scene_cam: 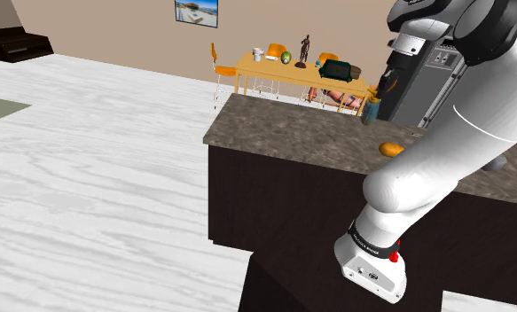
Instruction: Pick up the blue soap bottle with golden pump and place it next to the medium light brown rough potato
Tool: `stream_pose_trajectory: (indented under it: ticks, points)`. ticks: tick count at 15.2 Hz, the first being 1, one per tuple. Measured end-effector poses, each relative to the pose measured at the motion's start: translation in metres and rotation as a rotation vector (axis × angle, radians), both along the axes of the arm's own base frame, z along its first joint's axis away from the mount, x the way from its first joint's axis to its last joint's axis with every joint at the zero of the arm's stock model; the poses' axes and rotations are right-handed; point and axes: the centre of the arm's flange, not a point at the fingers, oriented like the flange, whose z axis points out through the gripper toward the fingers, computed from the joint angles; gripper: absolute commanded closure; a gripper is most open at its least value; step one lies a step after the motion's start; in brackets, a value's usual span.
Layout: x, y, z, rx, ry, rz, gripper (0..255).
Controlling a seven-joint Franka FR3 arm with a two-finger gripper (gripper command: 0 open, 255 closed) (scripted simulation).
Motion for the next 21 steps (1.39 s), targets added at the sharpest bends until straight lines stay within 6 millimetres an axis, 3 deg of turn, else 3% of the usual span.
stream_pose_trajectory:
  ticks: [21]
  points:
    - [-0.001, 0.0, -0.111, 0.0, 0.0, 0.0, 255]
